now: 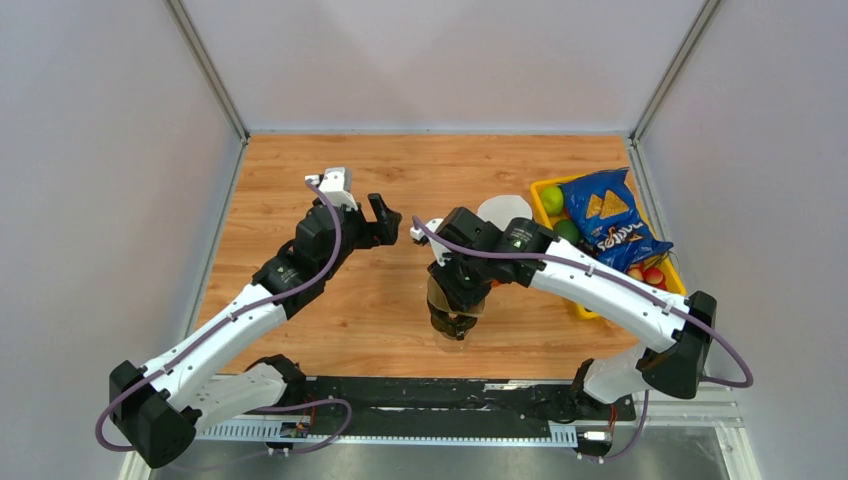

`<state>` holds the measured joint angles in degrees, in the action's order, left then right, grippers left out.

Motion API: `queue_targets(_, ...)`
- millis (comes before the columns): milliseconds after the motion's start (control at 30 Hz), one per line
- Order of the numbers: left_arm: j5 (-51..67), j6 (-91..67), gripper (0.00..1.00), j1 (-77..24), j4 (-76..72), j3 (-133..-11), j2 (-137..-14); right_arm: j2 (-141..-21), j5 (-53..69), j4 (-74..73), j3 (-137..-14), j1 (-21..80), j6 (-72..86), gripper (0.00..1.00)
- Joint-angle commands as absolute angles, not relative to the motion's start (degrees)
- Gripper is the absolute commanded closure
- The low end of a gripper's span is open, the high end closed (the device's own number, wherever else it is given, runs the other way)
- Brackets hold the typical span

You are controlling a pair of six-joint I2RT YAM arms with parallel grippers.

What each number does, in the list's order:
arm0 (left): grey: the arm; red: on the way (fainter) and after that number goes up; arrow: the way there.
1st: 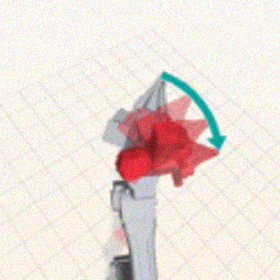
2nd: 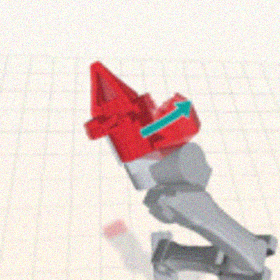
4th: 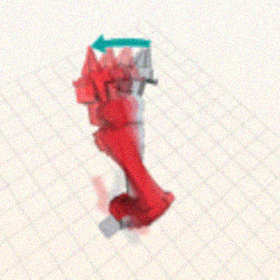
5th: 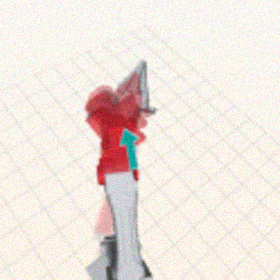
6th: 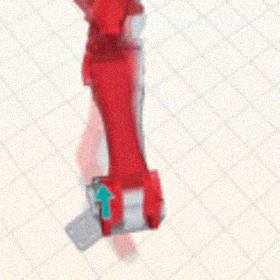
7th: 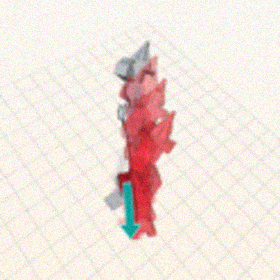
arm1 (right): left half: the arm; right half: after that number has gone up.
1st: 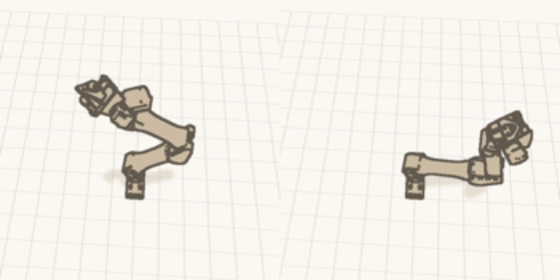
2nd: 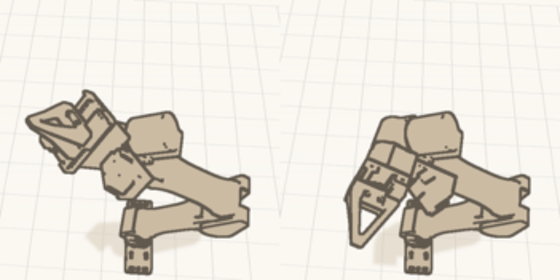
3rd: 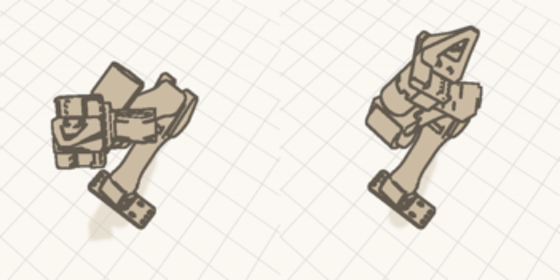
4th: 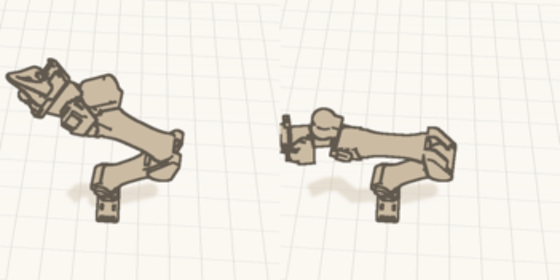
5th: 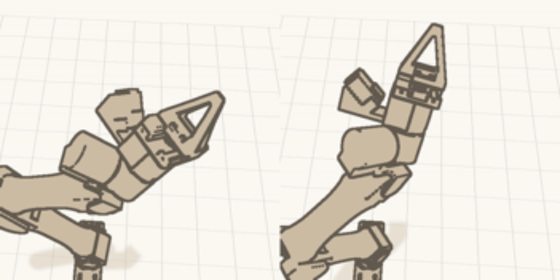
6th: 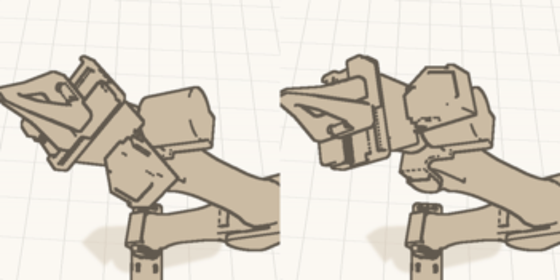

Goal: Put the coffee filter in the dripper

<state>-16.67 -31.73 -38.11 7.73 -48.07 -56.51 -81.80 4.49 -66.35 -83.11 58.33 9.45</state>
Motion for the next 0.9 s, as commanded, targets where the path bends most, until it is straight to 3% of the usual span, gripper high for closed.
queue_targets(0,-16.81,-32.17,0.0,-37.8,7.05,-50.46,-56.4,-82.44,2.58,-64.5,-82.54,59.52,8.32,0.73)
queue_targets(867,-17.34,-32.29,0.0,-37.79,7.49,-50.43,-56.63,-83.35,0.04,-62.22,-77.1,61.0,8.95,0.69)
